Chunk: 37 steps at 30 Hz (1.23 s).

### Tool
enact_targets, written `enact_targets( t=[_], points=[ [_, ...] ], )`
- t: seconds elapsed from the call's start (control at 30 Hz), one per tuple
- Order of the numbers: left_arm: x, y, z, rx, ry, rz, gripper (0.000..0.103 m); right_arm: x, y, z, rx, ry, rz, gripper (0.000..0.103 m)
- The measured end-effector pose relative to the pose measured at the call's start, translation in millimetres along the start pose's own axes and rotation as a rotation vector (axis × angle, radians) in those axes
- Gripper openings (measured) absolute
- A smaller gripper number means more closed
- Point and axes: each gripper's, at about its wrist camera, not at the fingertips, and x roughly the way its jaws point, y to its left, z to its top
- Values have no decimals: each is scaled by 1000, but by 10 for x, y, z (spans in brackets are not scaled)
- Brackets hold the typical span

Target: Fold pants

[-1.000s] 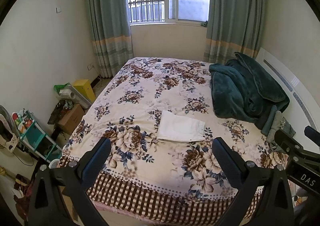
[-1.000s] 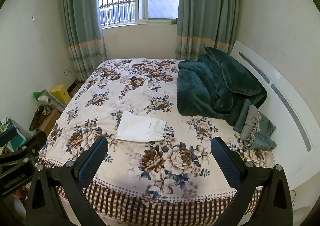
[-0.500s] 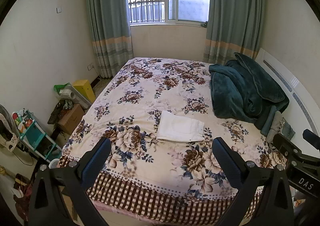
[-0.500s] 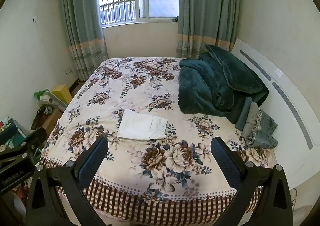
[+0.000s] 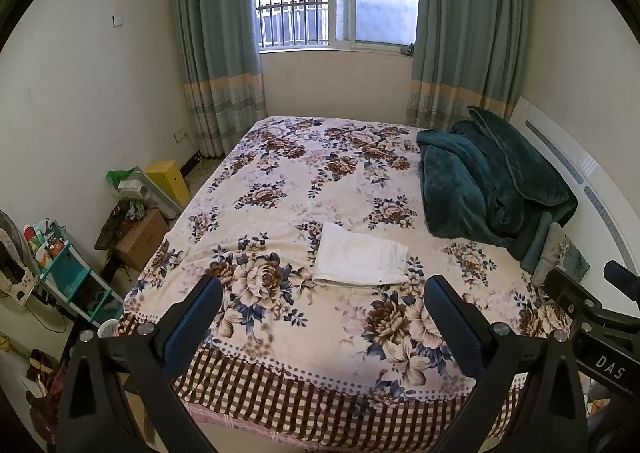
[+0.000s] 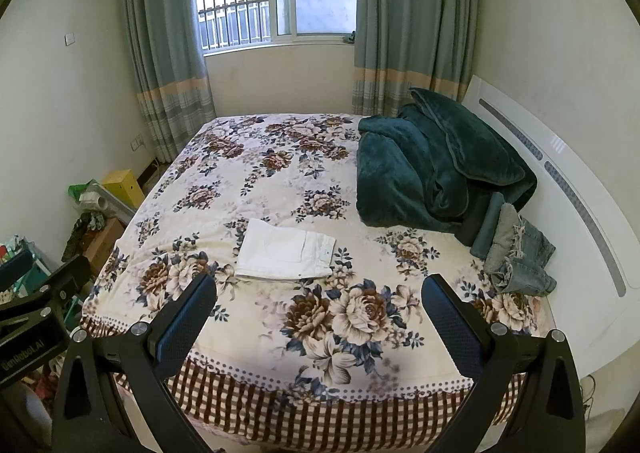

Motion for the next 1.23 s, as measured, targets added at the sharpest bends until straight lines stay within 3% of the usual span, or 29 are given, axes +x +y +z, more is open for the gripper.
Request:
enact_targets(
  t=[1.23],
  points=[
    [-9,32,67,-3,-10,-3,103,-16,41,-16,3,-1,-5,103]
  ],
)
